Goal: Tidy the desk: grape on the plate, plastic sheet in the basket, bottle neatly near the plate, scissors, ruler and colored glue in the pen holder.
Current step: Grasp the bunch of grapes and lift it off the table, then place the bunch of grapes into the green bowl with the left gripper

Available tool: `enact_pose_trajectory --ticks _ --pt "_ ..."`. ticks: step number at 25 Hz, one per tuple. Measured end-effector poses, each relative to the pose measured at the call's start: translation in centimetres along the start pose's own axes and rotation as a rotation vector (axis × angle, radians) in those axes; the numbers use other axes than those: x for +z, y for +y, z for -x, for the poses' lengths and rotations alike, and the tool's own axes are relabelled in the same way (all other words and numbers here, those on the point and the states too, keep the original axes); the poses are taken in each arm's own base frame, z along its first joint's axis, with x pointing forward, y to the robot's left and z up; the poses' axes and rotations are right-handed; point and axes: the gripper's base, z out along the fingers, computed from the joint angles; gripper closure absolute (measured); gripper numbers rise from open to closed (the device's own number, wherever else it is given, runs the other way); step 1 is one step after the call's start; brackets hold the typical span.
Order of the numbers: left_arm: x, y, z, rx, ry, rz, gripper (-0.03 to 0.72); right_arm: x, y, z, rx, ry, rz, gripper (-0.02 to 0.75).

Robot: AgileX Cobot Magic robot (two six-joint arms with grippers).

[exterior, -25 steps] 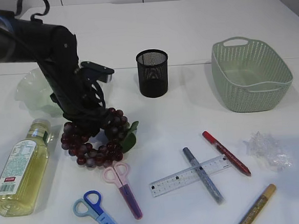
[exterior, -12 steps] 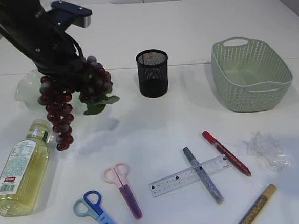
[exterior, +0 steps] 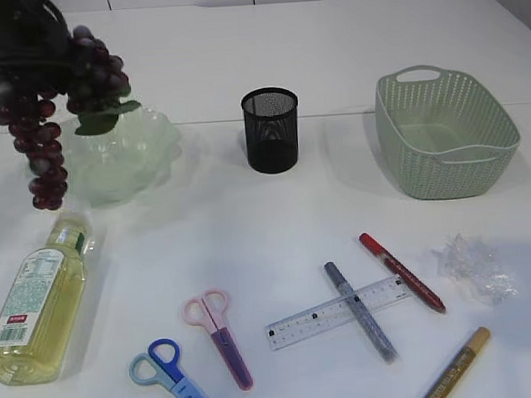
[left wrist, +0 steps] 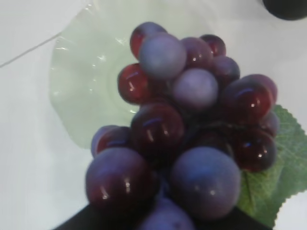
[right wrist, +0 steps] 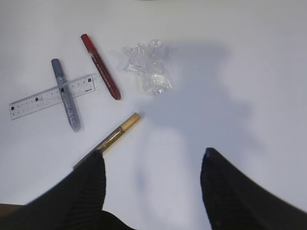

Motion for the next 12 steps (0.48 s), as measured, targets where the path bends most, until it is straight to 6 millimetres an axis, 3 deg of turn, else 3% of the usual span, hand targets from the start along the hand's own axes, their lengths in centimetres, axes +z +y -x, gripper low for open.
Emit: enact_pose_trajectory --ticks 7,12 --pt "-0.2 4.7 0.7 -0.147 -0.125 0.061 0.540 0.0 0.0 0.0 0.000 -0.002 0.000 0.247" --pt "1.0 6.0 1.0 -0.190 -0.185 0.066 0.542 0.0 0.0 0.2 0.000 -0.026 0.000 0.247"
